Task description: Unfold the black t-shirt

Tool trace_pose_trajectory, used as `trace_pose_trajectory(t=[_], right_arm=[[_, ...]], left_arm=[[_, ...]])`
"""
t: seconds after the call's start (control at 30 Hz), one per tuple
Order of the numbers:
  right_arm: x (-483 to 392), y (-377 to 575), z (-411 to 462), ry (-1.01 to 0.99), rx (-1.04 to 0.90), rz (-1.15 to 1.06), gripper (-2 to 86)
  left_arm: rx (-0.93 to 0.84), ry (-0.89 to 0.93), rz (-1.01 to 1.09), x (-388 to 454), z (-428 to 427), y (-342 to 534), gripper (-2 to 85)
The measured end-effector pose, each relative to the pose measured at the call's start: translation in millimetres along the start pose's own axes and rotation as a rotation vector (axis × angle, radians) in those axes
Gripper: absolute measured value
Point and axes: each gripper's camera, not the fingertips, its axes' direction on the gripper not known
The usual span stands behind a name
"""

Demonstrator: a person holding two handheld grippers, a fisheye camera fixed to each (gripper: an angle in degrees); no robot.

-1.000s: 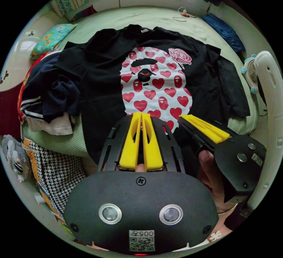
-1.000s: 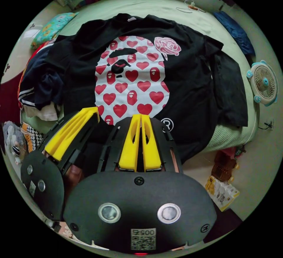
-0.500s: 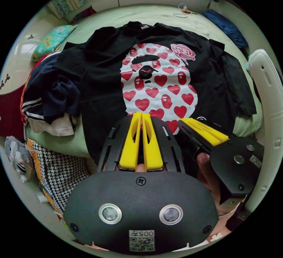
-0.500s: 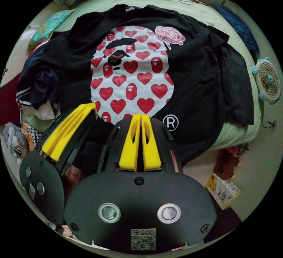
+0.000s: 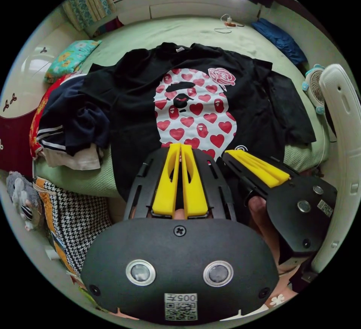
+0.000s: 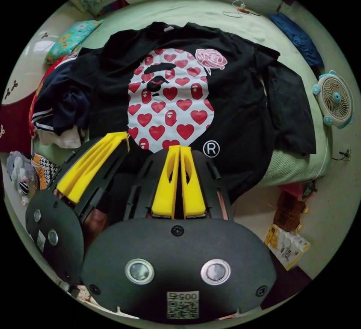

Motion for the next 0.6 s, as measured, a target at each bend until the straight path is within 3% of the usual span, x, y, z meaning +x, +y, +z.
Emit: trace_pose_trajectory(t=[0.6], right_arm=[[11, 163, -99, -0.004, 0.158, -0.016, -1.0]], left_arm=[[0.115, 0.013, 0.033, 20, -111, 121, -0.6]])
